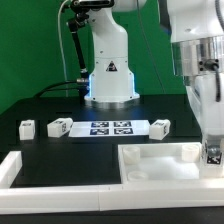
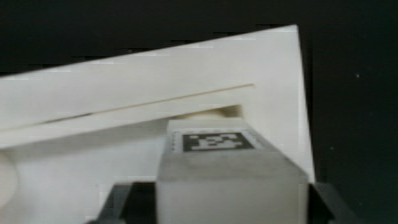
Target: Assemble square table
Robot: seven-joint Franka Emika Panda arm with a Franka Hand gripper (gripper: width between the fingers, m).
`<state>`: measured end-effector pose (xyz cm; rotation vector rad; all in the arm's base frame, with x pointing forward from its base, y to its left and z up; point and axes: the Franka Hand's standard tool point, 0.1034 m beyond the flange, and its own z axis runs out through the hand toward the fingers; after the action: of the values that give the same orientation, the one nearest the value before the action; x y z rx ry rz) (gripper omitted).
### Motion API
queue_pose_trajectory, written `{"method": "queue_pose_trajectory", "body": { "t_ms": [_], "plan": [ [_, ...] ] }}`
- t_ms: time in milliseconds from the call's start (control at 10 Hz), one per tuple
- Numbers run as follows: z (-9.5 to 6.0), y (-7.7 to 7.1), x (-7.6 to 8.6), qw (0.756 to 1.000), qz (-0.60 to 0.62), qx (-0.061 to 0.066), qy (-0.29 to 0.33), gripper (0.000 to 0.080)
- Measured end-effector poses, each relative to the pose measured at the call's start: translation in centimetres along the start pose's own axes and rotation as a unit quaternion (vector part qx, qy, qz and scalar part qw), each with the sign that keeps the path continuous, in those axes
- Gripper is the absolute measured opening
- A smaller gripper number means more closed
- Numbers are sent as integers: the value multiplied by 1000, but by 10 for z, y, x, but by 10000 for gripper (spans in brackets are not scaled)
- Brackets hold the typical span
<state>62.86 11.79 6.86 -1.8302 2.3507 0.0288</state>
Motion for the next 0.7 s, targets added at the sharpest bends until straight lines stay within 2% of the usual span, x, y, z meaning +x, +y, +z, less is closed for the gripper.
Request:
{"method": "queue_pose_trajectory", "body": {
  "t_ms": [200, 300, 400, 500, 700],
  "plan": [
    [0, 0, -1, 1000, 9, 0, -1, 291],
    [1, 1, 1, 999, -33, -2, 2, 525],
    [4, 8, 5, 991, -129, -14, 16, 525],
    [3, 12, 5, 975, -217, -33, 31, 633],
    [2, 11, 3, 952, -303, -35, 31, 645]
  ]
}}
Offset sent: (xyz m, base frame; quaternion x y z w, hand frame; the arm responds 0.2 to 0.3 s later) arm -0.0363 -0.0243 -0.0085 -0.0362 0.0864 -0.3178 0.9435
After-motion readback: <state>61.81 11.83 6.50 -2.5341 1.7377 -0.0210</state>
